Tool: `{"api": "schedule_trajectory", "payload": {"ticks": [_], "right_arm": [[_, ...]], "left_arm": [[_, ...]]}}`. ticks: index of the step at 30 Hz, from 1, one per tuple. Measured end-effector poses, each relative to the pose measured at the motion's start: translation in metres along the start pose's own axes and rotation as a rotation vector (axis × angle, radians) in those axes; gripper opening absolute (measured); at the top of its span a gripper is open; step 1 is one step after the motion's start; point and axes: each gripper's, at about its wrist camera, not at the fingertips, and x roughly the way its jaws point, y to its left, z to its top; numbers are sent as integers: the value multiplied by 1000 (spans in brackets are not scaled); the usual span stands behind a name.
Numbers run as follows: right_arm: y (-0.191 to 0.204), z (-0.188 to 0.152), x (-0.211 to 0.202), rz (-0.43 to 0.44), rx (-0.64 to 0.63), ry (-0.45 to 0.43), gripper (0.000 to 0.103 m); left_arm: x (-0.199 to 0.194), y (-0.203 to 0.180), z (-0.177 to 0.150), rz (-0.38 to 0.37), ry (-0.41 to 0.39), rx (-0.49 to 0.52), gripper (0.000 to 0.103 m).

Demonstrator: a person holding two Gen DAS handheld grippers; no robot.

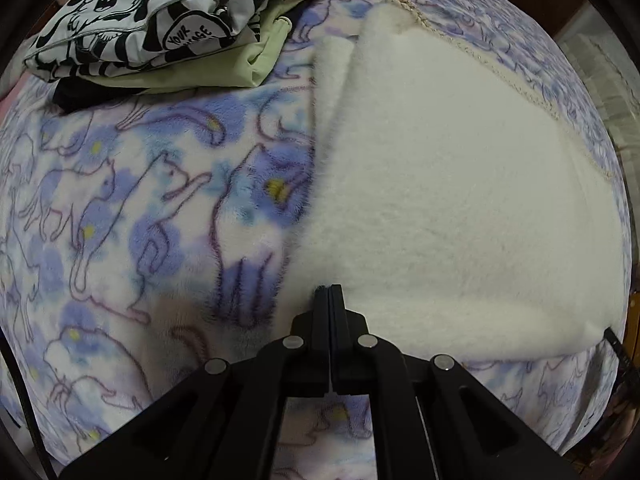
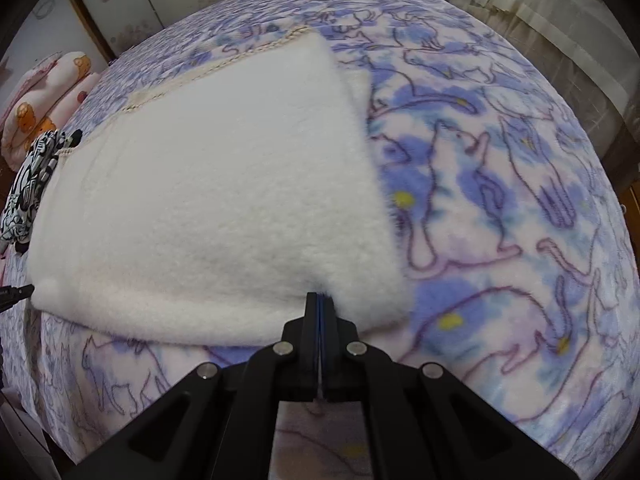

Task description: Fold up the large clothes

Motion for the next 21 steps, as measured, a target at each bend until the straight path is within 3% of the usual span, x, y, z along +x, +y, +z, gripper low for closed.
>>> {"api": "schedule_trajectory", "payload": {"ticks": [3,8,11,15,21], "right_arm": [[-5,2,-6,-69,-4,-17,0],[-1,6,-22,-97,-9,-72,0],[20,9,-32,-99,-53,-128,0],[54,11,-34,102,-49,-165,0],[131,5,-4,355,-82,-101,0]], "left_arm": [[1,-17,4,73,-4,36,1],[-13,-69,6,209,-81,112,6],[-29,-102,7,113,-130,133,6],[-24,-156,10,-73,-92,164,6],[5,-221,8,-222,-7,229,6]]}}
